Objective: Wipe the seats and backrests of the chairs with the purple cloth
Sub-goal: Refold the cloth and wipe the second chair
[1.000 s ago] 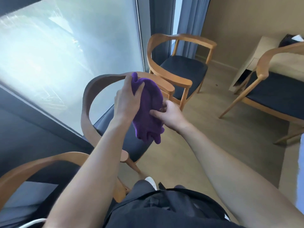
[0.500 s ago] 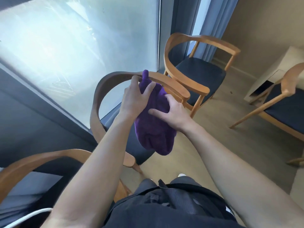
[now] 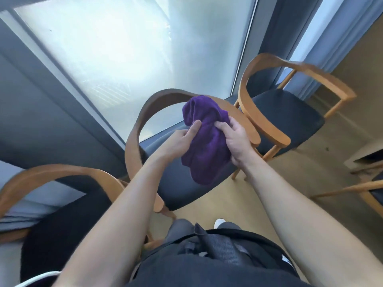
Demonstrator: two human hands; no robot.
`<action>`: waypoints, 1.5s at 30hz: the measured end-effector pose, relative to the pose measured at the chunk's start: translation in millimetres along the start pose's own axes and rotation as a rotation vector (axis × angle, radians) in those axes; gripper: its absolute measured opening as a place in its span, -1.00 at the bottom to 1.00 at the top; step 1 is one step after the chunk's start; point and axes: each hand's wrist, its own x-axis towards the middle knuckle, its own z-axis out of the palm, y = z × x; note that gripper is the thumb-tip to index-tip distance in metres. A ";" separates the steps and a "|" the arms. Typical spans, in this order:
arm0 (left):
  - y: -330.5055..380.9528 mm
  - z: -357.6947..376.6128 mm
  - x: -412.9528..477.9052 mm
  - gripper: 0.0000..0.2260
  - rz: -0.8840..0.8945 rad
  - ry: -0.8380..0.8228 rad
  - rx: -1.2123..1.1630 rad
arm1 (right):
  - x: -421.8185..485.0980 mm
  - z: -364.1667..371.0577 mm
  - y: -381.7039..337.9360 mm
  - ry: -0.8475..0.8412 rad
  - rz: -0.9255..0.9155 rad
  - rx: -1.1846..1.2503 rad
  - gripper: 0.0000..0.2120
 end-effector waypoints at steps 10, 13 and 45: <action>17.9 11.2 21.9 -0.37 0.091 0.352 -0.439 | 26.6 -33.1 -25.2 -0.068 -0.162 -0.313 -0.83; 22.8 5.2 25.2 -0.38 -0.025 0.422 -0.433 | 28.2 -38.8 -38.6 -0.052 -0.212 -0.353 -0.79; 28.6 12.5 11.6 -0.56 0.008 0.564 -0.119 | 55.9 -53.4 -46.6 -0.056 -0.488 -0.801 -0.80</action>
